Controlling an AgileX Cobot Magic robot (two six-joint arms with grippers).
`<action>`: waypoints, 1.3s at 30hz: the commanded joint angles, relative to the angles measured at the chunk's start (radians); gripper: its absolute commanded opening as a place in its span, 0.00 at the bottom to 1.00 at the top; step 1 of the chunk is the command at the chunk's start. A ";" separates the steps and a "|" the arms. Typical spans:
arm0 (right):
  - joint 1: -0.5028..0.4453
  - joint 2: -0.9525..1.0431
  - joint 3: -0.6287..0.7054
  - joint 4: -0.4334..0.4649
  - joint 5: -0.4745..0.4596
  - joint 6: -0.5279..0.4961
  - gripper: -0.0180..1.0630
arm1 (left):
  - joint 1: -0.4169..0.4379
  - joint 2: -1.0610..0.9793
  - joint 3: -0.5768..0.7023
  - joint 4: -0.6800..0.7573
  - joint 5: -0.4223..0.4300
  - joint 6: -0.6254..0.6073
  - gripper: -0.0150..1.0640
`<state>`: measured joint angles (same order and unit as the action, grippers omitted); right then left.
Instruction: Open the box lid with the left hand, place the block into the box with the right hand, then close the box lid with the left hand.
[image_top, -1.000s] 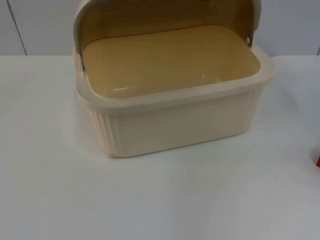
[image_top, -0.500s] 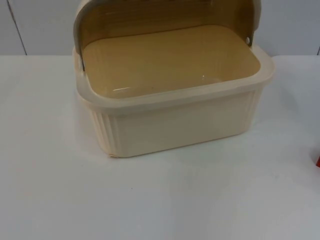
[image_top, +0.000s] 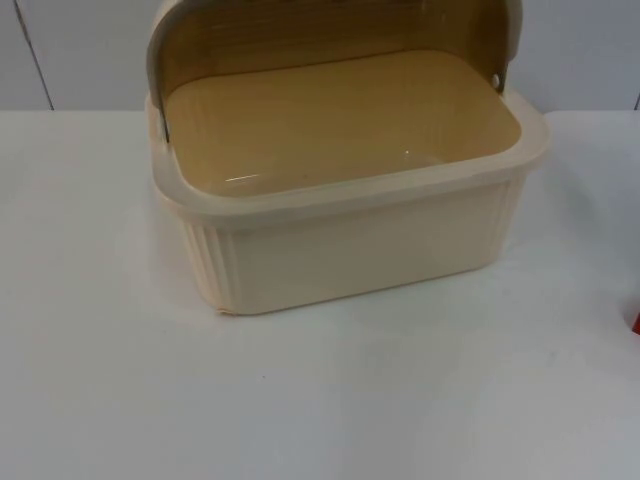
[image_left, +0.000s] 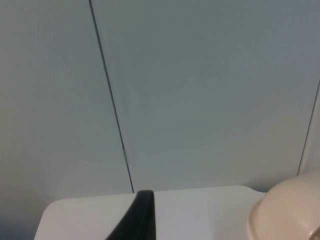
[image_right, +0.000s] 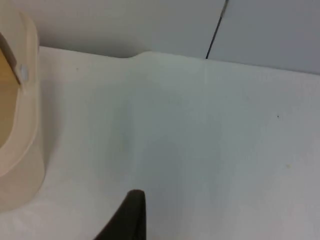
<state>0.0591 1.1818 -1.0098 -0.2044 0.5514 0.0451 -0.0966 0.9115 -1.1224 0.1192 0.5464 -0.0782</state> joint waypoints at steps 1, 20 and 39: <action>-0.003 0.076 -0.079 0.001 -0.027 -0.012 0.98 | 0.004 -0.003 0.001 0.006 0.000 -0.008 0.98; -0.005 0.439 -0.134 0.261 -0.012 -0.303 0.98 | 0.004 -0.003 0.001 0.004 0.022 -0.008 0.98; -0.005 0.665 -0.028 0.472 0.051 -0.928 0.98 | 0.004 -0.003 0.001 0.073 0.069 -0.008 0.98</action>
<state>0.0591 1.8424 -1.0556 0.2762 0.6329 -0.8656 -0.0966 0.9115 -1.1224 0.1779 0.6051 -0.0802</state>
